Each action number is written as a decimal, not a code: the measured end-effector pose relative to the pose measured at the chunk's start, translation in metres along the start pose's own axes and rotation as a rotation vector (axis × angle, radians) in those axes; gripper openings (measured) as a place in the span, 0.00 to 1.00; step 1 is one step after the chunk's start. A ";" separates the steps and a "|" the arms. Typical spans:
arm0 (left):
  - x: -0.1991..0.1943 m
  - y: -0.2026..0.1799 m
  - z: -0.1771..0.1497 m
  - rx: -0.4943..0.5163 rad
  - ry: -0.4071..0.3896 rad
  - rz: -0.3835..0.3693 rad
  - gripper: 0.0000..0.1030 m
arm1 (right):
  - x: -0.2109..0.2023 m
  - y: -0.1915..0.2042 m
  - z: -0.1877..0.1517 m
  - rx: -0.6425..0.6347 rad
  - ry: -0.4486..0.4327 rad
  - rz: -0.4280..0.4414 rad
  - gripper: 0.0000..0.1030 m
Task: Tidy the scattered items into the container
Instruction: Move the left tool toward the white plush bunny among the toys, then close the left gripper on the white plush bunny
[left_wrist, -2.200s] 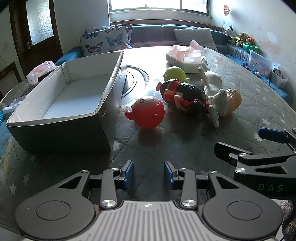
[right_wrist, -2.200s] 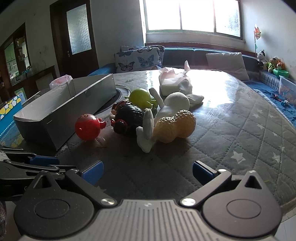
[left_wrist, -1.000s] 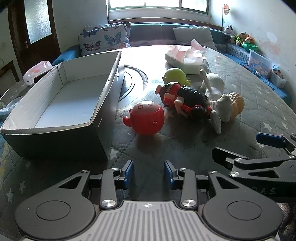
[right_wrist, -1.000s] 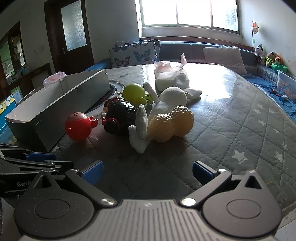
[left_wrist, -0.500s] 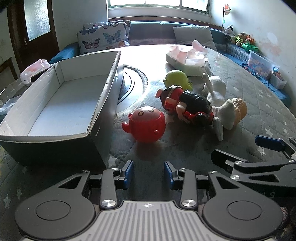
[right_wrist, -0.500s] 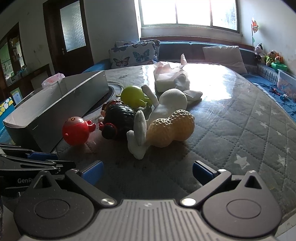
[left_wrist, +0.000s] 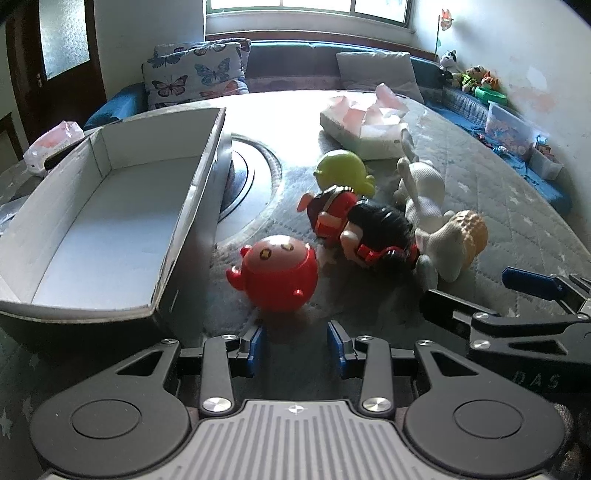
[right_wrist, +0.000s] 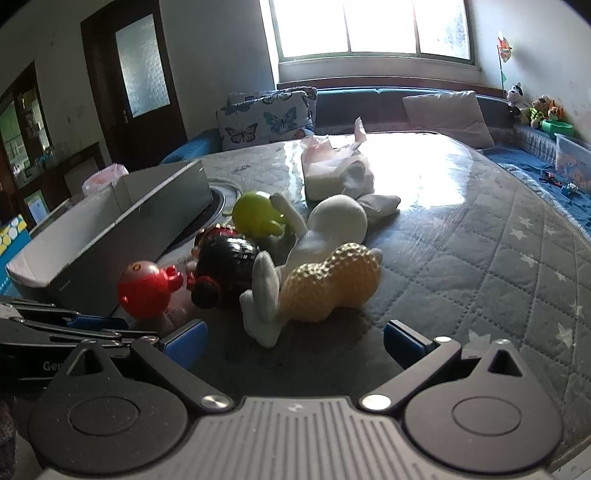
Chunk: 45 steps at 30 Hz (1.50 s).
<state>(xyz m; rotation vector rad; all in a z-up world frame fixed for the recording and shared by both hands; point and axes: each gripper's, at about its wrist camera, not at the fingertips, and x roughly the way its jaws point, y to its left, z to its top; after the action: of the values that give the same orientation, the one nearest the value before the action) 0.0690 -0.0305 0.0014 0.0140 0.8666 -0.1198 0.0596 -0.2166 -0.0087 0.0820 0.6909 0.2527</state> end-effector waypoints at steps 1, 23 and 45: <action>-0.001 0.000 0.002 0.000 -0.004 -0.001 0.38 | 0.000 -0.002 0.002 0.008 -0.004 0.004 0.99; -0.016 -0.019 0.024 0.031 -0.066 -0.080 0.37 | 0.006 -0.049 0.009 0.143 -0.028 -0.089 0.89; 0.042 -0.072 0.080 -0.023 -0.006 -0.231 0.33 | -0.008 -0.084 0.021 0.178 -0.102 -0.013 0.74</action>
<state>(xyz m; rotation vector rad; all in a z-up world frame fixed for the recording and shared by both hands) 0.1485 -0.1110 0.0241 -0.1087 0.8619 -0.3261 0.0846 -0.2997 -0.0009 0.2585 0.6111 0.1724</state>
